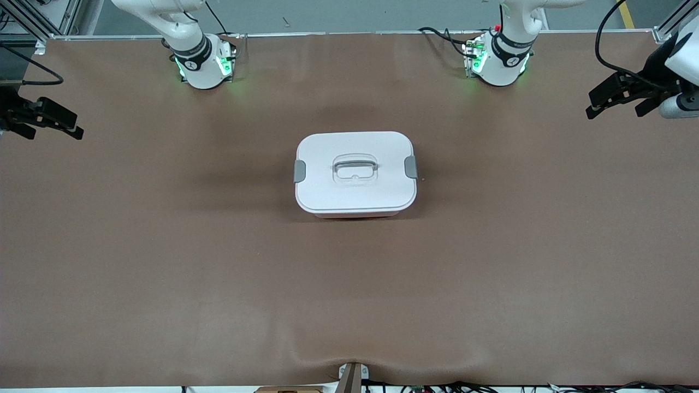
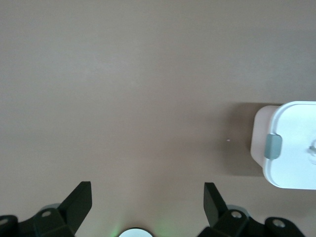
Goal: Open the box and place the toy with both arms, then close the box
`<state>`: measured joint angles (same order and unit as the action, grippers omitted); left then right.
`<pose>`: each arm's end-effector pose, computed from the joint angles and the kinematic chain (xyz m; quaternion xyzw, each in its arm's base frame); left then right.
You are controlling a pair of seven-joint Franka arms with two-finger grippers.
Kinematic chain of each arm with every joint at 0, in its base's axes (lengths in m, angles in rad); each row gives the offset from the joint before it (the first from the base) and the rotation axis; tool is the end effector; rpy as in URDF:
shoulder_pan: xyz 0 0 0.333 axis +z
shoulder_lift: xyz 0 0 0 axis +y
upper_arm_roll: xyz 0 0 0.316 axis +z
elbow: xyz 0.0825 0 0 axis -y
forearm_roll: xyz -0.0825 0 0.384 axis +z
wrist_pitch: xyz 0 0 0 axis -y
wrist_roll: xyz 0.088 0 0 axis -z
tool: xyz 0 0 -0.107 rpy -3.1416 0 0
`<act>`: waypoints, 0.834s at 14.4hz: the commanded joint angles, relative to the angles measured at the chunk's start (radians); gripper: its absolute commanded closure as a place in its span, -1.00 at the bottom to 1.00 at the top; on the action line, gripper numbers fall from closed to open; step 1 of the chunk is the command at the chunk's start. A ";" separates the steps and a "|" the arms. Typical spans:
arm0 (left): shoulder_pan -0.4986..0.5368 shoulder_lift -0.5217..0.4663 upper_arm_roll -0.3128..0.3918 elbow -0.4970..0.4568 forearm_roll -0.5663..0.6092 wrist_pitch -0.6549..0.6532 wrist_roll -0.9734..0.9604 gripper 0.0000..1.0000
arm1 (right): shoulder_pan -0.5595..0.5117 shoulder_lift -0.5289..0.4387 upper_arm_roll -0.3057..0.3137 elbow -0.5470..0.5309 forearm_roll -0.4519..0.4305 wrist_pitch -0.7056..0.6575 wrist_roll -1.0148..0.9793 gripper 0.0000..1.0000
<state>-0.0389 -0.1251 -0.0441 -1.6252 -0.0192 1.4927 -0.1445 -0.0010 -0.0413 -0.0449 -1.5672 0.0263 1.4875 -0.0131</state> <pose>0.5048 -0.0458 0.6585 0.9995 0.0302 -0.0045 0.0064 0.5327 -0.0220 0.6415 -0.9996 0.0155 0.0188 0.0146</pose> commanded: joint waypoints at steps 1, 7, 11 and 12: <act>0.002 -0.015 -0.005 -0.009 0.045 0.000 -0.047 -1.00 | 0.006 0.011 -0.004 0.022 0.004 -0.012 -0.002 -1.00; 0.001 -0.015 -0.008 -0.007 0.053 0.001 -0.036 -1.00 | 0.004 0.011 -0.004 0.022 0.004 -0.012 -0.002 -1.00; -0.010 -0.005 -0.002 -0.001 0.051 0.000 -0.037 -1.00 | 0.004 0.011 -0.004 0.022 0.004 -0.012 -0.002 -1.00; -0.010 -0.001 -0.002 -0.001 0.051 0.001 -0.035 -1.00 | 0.004 0.011 -0.004 0.022 0.004 -0.012 -0.002 -1.00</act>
<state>-0.0406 -0.1249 -0.0471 -1.6252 0.0137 1.4927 -0.1766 -0.0010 -0.0413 -0.0450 -1.5672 0.0263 1.4875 -0.0131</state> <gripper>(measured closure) 0.000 0.000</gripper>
